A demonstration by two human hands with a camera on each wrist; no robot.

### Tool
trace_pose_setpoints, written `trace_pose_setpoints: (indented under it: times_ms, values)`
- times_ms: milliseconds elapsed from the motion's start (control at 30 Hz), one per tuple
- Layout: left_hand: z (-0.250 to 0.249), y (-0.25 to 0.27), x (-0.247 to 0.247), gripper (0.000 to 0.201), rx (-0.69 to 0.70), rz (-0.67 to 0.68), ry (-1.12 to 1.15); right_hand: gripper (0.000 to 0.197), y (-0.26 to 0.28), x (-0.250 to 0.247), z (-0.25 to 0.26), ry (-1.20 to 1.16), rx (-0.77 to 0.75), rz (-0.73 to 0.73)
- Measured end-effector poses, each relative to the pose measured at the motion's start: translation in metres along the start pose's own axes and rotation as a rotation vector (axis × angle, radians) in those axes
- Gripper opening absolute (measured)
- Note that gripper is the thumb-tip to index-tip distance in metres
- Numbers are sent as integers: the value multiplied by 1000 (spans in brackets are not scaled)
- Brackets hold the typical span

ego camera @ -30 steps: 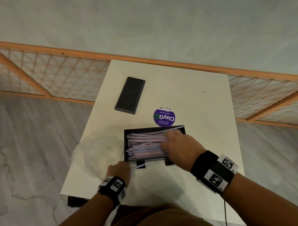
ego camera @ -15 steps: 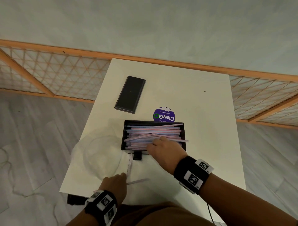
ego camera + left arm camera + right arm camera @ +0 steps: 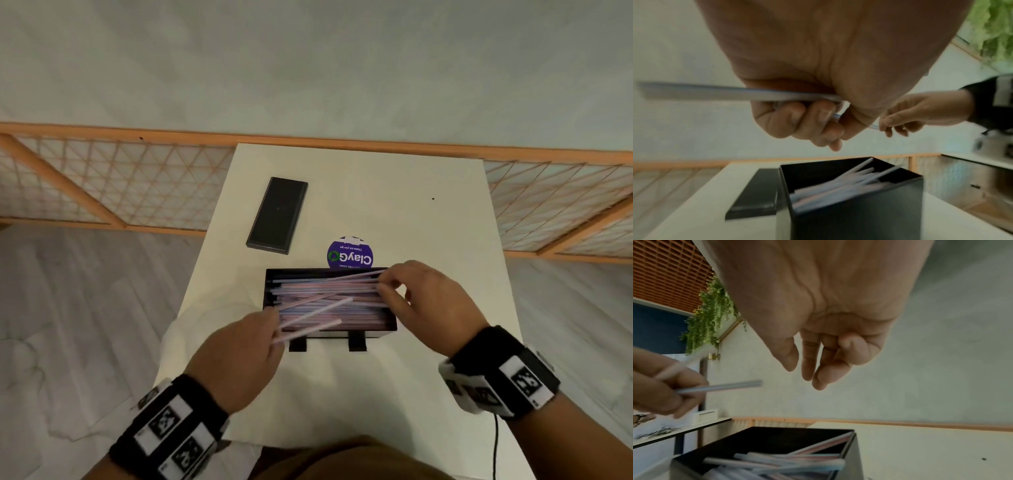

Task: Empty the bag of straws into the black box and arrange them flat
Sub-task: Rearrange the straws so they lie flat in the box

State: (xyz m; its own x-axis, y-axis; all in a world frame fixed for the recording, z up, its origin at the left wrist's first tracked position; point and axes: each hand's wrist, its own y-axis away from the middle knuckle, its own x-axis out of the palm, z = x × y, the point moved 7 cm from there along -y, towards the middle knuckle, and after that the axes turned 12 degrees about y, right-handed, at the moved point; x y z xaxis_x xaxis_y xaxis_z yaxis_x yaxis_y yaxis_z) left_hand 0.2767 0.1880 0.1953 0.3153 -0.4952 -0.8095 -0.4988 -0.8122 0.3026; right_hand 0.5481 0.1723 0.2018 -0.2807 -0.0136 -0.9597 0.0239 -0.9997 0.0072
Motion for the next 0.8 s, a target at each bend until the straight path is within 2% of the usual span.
trace_pose_setpoints:
  times_ms: [100,200,333,400,467,633,800]
  values:
    - [-7,-45,-4,9,-15,-36,-145,10,2,-9,-10,-13,31,-25]
    - [-13,-85,21,19,22,88,-307,9,4,-5,-9,-2,25,-20]
    - [-22,-114,56,33,115,195,-278,6,6,5,-3,-2,13,-31]
    - [-27,-120,64,40,154,171,-232,6,5,10,1,-26,0,-47]
    - [-31,-119,62,41,196,89,-145,10,3,16,6,-21,-30,-51]
    - [-3,-96,42,45,178,-96,64,37,-8,39,31,9,-113,103]
    - [29,-76,53,77,118,-54,87,79,-30,68,50,143,-187,410]
